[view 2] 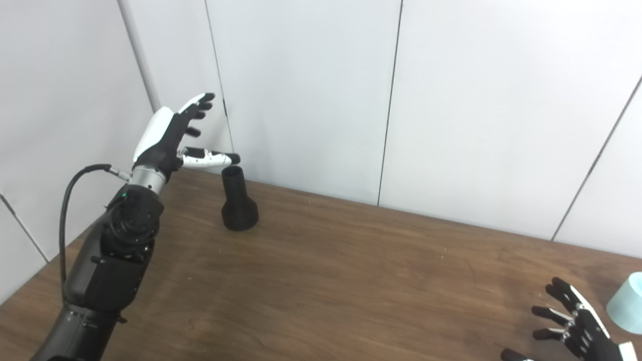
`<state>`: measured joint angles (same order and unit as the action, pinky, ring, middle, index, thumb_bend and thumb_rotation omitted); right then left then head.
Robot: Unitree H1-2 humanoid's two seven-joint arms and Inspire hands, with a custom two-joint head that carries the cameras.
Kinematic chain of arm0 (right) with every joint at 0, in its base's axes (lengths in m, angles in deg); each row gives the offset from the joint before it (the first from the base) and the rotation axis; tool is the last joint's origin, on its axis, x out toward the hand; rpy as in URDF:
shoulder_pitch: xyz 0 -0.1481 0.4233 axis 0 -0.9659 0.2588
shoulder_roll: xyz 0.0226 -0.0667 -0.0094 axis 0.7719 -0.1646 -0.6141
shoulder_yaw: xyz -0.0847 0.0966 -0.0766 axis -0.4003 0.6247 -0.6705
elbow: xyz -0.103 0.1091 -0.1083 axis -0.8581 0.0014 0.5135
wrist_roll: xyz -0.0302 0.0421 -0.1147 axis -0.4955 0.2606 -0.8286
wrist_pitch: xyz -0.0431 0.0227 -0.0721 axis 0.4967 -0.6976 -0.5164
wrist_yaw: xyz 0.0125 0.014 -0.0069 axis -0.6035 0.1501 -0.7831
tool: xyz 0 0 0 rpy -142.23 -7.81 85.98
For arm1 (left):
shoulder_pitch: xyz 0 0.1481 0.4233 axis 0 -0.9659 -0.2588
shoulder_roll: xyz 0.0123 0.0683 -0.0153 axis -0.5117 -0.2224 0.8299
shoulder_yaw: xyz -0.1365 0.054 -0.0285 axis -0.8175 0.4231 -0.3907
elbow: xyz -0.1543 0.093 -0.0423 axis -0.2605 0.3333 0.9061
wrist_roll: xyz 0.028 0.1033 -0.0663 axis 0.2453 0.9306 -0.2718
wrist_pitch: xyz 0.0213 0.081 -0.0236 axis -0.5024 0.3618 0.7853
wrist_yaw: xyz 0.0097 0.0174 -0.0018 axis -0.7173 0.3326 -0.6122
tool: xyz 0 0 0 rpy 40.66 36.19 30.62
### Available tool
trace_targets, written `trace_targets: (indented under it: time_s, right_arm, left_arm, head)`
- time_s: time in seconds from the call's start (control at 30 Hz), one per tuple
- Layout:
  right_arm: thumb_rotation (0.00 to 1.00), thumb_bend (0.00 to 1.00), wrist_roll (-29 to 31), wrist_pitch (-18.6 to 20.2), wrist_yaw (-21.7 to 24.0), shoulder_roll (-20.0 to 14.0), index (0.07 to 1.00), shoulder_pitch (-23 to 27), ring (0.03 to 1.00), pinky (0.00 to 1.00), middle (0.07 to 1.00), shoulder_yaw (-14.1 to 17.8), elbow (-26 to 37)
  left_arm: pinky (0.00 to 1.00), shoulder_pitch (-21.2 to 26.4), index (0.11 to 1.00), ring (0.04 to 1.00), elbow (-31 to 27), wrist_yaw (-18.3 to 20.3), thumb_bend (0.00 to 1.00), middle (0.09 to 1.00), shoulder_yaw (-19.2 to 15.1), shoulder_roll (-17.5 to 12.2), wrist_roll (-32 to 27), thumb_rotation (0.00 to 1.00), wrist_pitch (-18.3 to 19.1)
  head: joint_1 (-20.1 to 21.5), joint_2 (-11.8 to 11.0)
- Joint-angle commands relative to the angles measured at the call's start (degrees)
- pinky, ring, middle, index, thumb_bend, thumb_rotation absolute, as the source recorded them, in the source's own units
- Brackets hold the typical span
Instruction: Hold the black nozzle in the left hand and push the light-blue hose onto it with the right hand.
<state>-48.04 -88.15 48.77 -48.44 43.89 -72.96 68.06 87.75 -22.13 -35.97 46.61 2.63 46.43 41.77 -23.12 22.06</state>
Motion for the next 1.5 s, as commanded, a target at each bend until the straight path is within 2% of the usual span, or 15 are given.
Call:
trace_targets:
  time_s: [0.0,0.13,0.2,0.4,0.47,0.6,0.83,1.1,1.37,1.47]
  right_arm:
    - [0.00,0.68,0.5,-2.0,-0.2,-0.5,0.878,1.8,0.717,0.53,0.864,0.6,1.1]
    - [0.00,0.68,0.3,-2.0,-0.2,-0.5,0.877,1.9,0.717,0.54,0.863,0.6,1.2]
    - [0.00,0.68,0.1,-1.7,-0.3,-0.5,0.876,1.7,0.715,0.53,0.862,0.5,1.6]
    - [0.00,0.68,0.1,-1.6,-0.2,-0.7,0.872,1.6,0.706,0.53,0.858,0.6,1.8]
    - [0.00,0.68,0.0,-1.6,-0.2,-0.7,0.871,1.6,0.703,0.53,0.857,0.6,1.7]
    - [0.00,0.69,0.2,-1.6,-0.2,-0.7,0.867,1.4,0.693,0.52,0.853,0.8,2.1]
    - [0.01,0.70,-0.3,-1.5,-0.5,-0.7,0.859,1.1,0.677,0.51,0.844,1.1,2.9]
    - [0.01,0.70,-0.8,-1.3,-0.6,-0.7,0.854,0.8,0.674,0.51,0.841,1.3,3.5]
    - [0.01,0.70,-0.7,-1.2,-0.5,-0.6,0.855,0.6,0.675,0.52,0.843,1.4,3.7]
    - [0.01,0.70,-0.6,-1.1,-0.4,-0.5,0.855,0.4,0.674,0.52,0.842,1.4,4.0]
  left_arm:
    - [0.82,2.6,0.922,0.937,-0.9,0.2,0.83,0.913,0.2,-2.3,2.7,0.27,2.1]
    - [0.87,2.6,0.938,0.946,-0.2,3.8,0.91,0.922,-1.7,-0.5,6.8,0.32,2.6]
    - [0.97,2.5,0.949,0.957,0.5,5.3,0.93,0.929,-2.6,0.1,7.7,0.33,2.6]
    - [1.00,1.9,0.956,0.981,1.0,7.4,0.93,0.944,-3.6,1.3,8.4,0.32,2.6]
    - [1.00,1.5,0.957,0.988,1.9,7.3,0.93,0.946,-3.2,1.3,8.6,0.32,2.6]
    - [1.00,1.0,0.887,1.000,4.9,6.8,0.94,0.954,-1.8,1.4,9.4,0.33,2.6]
    - [1.00,0.8,0.904,1.000,8.4,6.5,0.94,0.956,-1.4,2.5,9.8,0.32,2.6]
    - [1.00,1.1,0.884,1.000,11.4,5.8,0.93,0.937,-0.6,3.2,10.7,0.31,2.6]
    - [1.00,1.0,0.885,1.000,14.8,3.7,0.92,0.934,1.0,3.6,9.3,0.31,2.5]
    - [1.00,0.8,0.852,1.000,16.5,2.8,0.91,0.936,2.0,3.6,7.9,0.30,2.3]
  head:
    - [0.1,0.0]
    - [0.1,0.2]
    - [0.2,0.3]
    - [0.4,0.6]
    - [0.7,0.7]
    - [0.9,0.9]
    - [1.2,1.7]
    - [1.5,2.2]
    - [1.9,2.8]
    - [2.1,3.0]
